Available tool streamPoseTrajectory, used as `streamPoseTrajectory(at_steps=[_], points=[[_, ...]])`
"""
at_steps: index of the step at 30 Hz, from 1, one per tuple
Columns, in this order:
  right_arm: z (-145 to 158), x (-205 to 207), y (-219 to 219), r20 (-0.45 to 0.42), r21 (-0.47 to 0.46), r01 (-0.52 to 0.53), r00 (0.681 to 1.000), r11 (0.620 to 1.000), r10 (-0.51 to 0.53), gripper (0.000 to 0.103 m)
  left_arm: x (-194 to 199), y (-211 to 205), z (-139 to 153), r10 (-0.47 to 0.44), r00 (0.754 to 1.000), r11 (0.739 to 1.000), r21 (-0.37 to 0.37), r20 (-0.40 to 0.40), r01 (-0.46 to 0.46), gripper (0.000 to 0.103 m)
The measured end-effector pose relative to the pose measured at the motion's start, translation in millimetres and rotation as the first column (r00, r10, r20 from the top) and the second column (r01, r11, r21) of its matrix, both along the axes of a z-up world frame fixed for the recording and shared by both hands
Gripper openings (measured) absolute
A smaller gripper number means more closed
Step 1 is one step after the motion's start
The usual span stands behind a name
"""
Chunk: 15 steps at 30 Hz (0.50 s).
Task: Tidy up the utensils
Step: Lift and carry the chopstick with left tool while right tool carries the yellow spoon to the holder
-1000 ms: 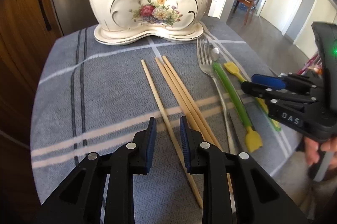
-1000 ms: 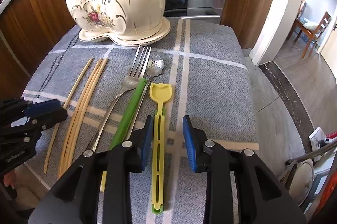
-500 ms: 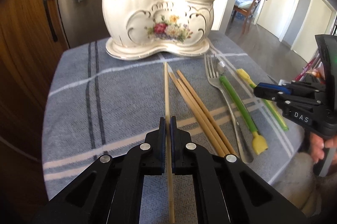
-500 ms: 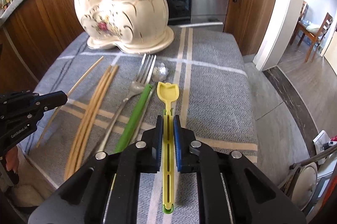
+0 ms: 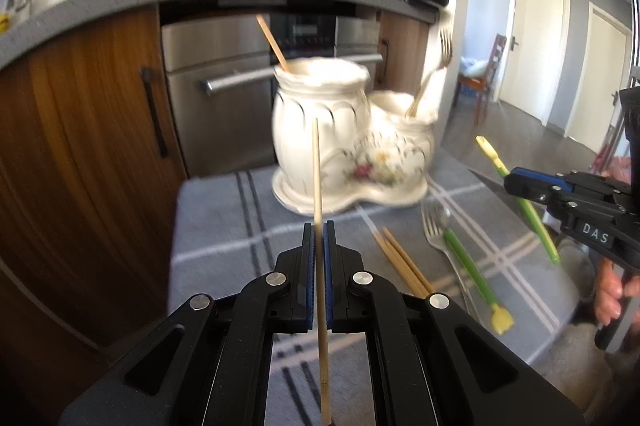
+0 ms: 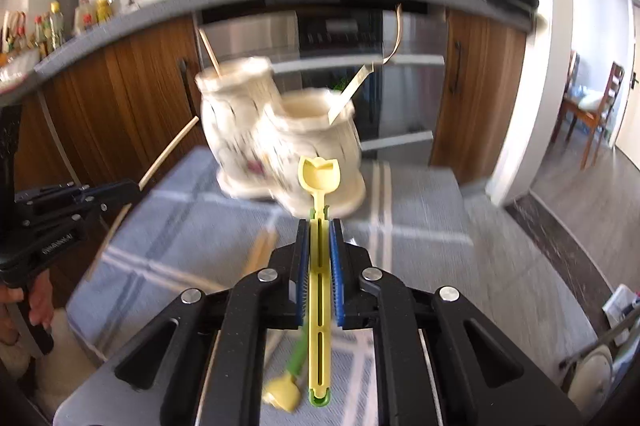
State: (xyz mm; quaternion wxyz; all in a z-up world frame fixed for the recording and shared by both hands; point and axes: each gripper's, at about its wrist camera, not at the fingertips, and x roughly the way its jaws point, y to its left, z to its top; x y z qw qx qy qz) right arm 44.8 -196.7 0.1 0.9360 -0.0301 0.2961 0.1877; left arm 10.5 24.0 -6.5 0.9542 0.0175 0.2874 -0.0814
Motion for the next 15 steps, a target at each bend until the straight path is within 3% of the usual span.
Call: streamPoseTrajectory(at_steps=[9, 15], points=[[43.2, 21.0, 14.0, 0.157, 0.119, -0.010, 0.987, 0.993, -0.009, 0.010, 9.9, 15.1, 45.5, 0.024, 0.984, 1.000, 0.002, 0.179, -0.025, 0.004], [64.8, 55.1, 16.6, 0.202, 0.204, -0.029, 0.979, 0.979, -0.013, 0.010, 34.8, 28.9, 70.6, 0.000, 0.964, 0.993, -0.113, 0.266, 0.032, 0.004]])
